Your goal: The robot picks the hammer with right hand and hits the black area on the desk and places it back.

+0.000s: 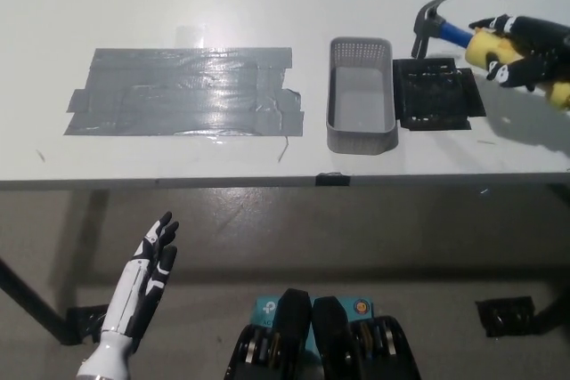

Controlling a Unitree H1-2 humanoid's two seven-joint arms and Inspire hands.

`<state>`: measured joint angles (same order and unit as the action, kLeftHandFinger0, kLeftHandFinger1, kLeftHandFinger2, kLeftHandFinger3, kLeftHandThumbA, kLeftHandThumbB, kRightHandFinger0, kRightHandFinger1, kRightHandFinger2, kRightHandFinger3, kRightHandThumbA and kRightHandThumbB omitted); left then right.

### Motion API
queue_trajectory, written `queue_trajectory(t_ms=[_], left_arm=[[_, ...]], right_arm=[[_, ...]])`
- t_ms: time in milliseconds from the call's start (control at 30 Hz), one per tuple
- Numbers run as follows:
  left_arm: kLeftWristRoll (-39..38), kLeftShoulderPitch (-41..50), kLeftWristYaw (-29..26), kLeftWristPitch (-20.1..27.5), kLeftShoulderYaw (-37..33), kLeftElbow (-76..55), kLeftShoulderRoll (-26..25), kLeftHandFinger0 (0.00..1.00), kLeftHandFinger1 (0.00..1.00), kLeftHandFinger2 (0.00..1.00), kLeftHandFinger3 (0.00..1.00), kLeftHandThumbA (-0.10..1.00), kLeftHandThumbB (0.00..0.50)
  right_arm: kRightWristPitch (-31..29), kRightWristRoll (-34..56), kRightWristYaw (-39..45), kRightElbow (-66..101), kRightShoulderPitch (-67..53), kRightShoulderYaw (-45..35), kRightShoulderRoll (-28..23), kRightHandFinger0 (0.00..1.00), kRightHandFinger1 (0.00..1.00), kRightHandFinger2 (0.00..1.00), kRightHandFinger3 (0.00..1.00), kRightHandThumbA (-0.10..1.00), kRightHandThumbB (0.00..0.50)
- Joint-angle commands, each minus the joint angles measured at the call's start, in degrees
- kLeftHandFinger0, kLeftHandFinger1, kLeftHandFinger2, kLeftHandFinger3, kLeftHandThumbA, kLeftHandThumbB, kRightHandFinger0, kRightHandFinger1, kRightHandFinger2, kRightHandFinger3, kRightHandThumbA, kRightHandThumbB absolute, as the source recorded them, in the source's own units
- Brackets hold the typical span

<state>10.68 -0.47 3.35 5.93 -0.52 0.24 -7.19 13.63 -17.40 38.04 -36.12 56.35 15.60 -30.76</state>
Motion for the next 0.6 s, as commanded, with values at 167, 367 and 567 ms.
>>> queue_trajectory(t_ms=[167,367,567], left_arm=[[0.27,-0.61,-0.65,0.64,0.01,-2.35,-0.59,1.00,1.00,1.00,1.00,0.98,0.000],[0.46,-0.79,-0.72,0.89,-0.04,-2.58,-0.60,1.00,1.00,1.00,1.00,0.97,0.000],[0.62,-0.83,-0.64,0.91,-0.18,-2.71,-0.65,1.00,1.00,1.00,1.00,0.98,0.000]], right_arm=[[-6.41,0.28,-3.97,-5.83,2.02,-1.04,1.03,0.14,0.60,0.90,1.00,-0.10,0.142],[-5.84,-0.82,-9.76,-7.52,2.50,-1.86,2.23,0.44,0.79,0.99,1.00,-0.10,0.181],[-2.18,-2.50,-8.49,-5.97,3.33,-0.52,1.84,1.00,1.00,1.00,1.00,0.36,0.305]])
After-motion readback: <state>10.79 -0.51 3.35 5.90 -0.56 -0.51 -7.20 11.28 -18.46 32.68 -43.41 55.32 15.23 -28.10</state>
